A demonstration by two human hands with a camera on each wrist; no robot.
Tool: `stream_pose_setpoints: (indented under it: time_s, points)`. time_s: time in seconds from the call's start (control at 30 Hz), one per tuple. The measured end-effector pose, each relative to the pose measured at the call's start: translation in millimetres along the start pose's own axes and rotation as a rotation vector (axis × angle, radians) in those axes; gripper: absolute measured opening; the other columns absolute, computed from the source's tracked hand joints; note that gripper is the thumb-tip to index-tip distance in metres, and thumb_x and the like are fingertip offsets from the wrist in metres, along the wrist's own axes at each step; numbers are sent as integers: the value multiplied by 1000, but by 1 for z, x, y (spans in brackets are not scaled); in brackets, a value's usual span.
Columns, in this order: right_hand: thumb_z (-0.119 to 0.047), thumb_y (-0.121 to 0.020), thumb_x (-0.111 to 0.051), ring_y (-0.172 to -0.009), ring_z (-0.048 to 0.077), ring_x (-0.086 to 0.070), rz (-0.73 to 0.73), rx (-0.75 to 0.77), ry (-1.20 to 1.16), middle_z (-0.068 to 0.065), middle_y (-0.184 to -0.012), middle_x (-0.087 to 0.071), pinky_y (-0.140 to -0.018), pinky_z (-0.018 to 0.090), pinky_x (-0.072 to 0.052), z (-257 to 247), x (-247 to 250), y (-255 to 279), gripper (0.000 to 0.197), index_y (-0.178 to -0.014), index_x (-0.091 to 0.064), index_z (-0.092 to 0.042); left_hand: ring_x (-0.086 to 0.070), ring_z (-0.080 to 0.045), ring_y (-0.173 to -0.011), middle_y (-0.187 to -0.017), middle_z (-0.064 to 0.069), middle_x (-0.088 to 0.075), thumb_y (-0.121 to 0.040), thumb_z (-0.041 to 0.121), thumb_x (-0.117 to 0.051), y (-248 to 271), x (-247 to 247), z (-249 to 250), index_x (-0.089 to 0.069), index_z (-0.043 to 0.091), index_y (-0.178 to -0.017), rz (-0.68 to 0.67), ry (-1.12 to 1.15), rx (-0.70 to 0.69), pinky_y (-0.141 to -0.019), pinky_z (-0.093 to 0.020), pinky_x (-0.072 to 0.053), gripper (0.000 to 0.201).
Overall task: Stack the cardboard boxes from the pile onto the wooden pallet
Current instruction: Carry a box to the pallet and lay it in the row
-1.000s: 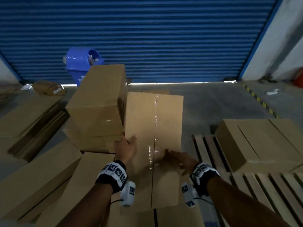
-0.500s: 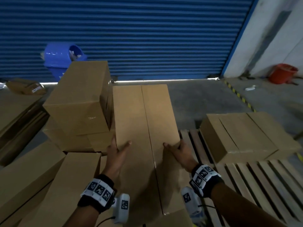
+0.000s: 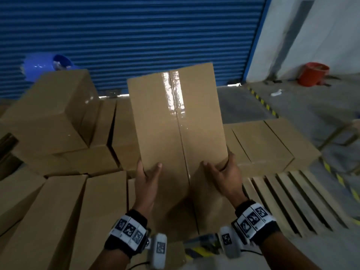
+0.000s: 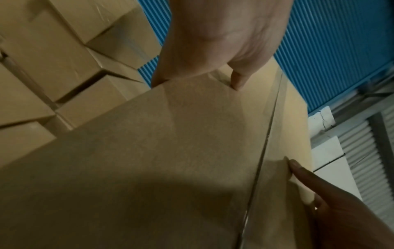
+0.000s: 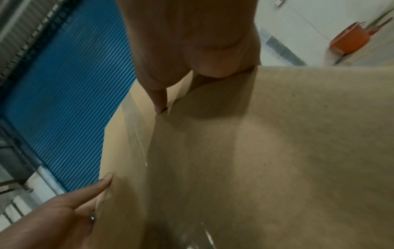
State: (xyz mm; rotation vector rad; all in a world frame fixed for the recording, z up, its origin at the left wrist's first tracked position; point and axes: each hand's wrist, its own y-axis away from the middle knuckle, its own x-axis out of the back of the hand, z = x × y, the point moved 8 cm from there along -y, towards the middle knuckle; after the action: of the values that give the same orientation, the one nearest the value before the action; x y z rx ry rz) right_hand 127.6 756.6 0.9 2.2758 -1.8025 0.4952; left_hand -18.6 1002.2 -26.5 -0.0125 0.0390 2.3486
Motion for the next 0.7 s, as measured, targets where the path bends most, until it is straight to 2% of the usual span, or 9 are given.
stream_pose_setpoints:
  time_s: [0.07,0.17,0.23,0.3,0.37,0.43,0.5,0.57,0.7]
  points:
    - [-52,-76,-78,-109,13,-53,36,10,24,-6,-124,-55,-82,33,-53,13,47,7,79,-138,-38,-25,-48,-13,-137,-149,10,-52,-76,62,-76,28,-42,-5,-38,28,-153,5,10,30,-114,-48,-41,92]
    - [-49,-77,-79,-107,8,-48,108,24,53,-10,-122,-52,-84,30,-48,25,115,13,81,-141,-38,-20,-57,-14,-128,-139,7,-61,-74,56,-82,56,-99,-7,-46,26,-146,-27,42,62,-108,-47,-47,86]
    - [-46,-77,-80,-106,7,-49,170,33,62,-13,-118,-50,-84,28,-47,29,156,13,80,-141,-39,-19,-54,-19,-132,-143,3,-57,-69,64,-82,66,-132,-1,-42,26,-148,-57,23,58,-109,-52,-46,96]
    - [-47,-78,-79,-105,6,-51,205,27,49,-14,-116,-51,-84,28,-48,36,185,10,79,-140,-40,-18,-51,-17,-135,-147,3,-54,-74,59,-80,74,-162,11,-39,26,-150,-95,-14,14,-111,-50,-44,93]
    - [-46,-79,-79,-106,5,-51,231,19,33,-13,-117,-52,-82,23,-45,43,207,6,79,-141,-40,-16,-45,-15,-140,-153,3,-46,-81,51,-78,75,-185,23,-34,25,-154,-111,-49,-45,-115,-48,-39,89]
    - [-45,-81,-78,-108,5,-50,240,27,11,-12,-120,-52,-76,13,-41,47,223,-1,79,-142,-39,-14,-40,-16,-144,-158,3,-41,-80,58,-76,72,-203,34,-31,27,-156,-119,-89,-96,-117,-50,-36,93]
    - [-45,-82,-76,-108,5,-52,241,39,-15,-11,-121,-54,-73,8,-39,51,233,-7,77,-142,-40,-13,-46,-16,-140,-152,3,-48,-78,65,-75,65,-216,39,-37,29,-152,-131,-110,-136,-114,-51,-40,91]
    - [-46,-83,-75,-107,5,-53,241,47,-16,-11,-121,-55,-76,13,-42,52,238,-13,74,-141,-41,-13,-52,-15,-134,-144,4,-56,-80,62,-74,58,-228,44,-42,27,-148,-129,-108,-169,-111,-50,-44,83]
    - [-46,-84,-74,-108,7,-52,222,62,-3,-10,-124,-55,-87,29,-47,55,246,-31,72,-141,-39,-20,-56,-17,-129,-141,2,-58,-79,62,-75,46,-250,47,-43,26,-147,-101,-75,-196,-107,-52,-48,83]
